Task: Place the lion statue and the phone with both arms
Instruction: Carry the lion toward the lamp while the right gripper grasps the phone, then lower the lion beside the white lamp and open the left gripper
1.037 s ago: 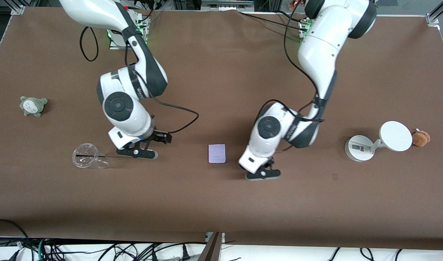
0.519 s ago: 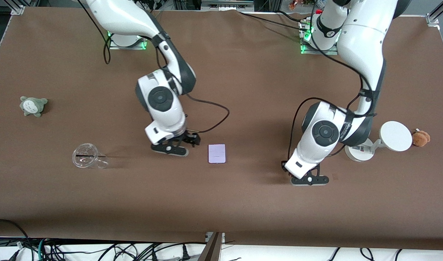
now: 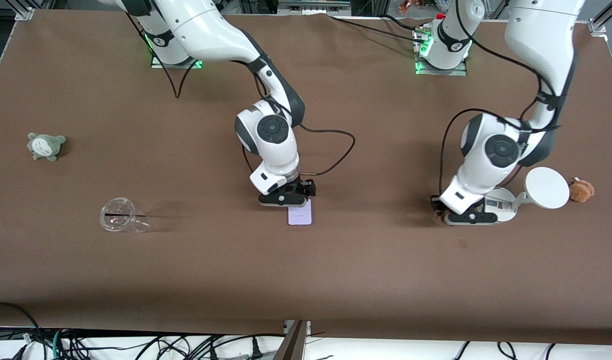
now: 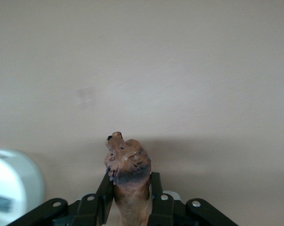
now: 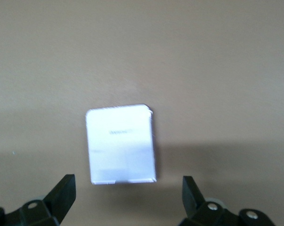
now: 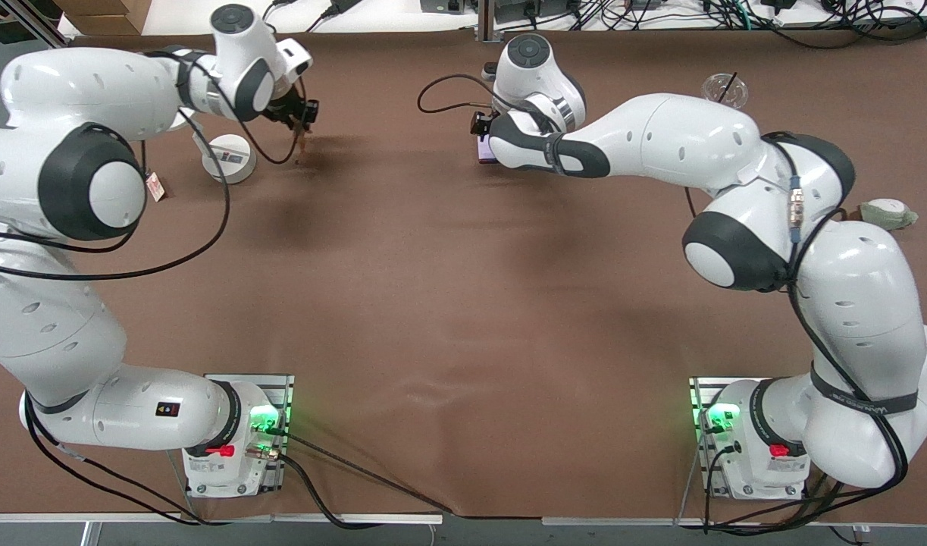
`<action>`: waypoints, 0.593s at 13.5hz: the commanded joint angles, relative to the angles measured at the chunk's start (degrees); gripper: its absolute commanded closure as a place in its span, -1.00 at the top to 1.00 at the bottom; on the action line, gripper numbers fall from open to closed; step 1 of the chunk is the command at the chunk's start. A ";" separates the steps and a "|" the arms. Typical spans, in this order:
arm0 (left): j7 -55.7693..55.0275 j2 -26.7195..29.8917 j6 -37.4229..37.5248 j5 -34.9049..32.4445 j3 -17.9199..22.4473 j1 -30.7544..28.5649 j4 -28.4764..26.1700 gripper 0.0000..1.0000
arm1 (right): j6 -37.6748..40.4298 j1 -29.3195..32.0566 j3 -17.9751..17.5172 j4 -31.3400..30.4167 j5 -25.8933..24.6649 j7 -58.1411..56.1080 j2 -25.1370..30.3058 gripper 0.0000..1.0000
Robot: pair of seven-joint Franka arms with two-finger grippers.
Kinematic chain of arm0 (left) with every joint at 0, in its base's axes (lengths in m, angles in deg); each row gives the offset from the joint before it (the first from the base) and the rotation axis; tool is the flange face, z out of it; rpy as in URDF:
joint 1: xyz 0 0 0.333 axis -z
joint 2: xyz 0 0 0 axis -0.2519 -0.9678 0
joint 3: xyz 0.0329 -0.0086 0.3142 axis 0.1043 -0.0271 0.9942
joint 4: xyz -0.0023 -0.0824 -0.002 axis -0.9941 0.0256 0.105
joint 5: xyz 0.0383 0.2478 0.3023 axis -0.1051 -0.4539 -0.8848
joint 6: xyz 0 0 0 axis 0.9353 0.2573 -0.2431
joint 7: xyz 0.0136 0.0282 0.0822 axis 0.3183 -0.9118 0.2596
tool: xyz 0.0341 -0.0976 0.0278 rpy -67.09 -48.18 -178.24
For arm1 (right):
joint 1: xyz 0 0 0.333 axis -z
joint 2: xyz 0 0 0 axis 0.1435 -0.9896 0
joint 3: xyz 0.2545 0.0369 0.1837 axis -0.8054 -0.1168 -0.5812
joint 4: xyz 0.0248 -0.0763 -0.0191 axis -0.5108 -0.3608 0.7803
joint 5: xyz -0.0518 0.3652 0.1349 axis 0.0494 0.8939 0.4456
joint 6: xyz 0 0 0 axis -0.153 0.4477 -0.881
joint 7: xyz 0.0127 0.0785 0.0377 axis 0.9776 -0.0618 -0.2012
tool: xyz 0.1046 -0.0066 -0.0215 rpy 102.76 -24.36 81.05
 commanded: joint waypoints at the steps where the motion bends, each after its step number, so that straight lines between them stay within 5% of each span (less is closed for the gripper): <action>1: 3.63 2.40 -0.98 -1.24 -0.72 -2.78 -3.66 -1.00 | -4.10 -0.21 0.76 3.80 -1.10 0.66 -4.21 1.00; 8: 3.73 -0.24 -1.16 -1.24 -0.72 -3.49 -3.31 -0.98 | -9.04 -0.48 0.84 3.80 -2.15 0.93 -7.29 1.00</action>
